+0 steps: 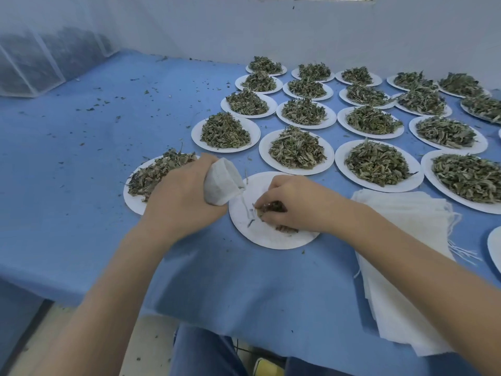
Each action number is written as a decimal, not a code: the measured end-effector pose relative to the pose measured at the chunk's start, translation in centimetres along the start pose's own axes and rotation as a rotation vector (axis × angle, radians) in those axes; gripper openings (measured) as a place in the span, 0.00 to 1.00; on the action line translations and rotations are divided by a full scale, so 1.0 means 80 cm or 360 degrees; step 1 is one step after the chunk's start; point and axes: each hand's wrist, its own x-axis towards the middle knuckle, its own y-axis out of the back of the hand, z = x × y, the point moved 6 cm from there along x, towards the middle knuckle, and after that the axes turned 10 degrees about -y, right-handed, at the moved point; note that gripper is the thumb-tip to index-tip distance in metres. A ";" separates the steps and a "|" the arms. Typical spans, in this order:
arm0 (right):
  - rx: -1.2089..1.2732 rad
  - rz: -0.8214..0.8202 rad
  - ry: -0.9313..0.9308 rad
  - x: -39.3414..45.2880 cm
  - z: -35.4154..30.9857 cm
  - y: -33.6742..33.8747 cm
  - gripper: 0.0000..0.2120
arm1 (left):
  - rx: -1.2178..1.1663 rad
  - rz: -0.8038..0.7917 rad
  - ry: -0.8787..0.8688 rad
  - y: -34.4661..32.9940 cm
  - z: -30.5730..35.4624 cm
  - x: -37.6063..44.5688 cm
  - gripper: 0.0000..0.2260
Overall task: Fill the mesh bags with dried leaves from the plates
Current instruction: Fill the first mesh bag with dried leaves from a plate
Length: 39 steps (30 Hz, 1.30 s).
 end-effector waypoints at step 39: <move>0.0578 0.0331 0.0223 -0.010 -0.031 0.061 0.11 | -0.0115 -0.0021 -0.0116 -0.037 0.052 0.019 0.12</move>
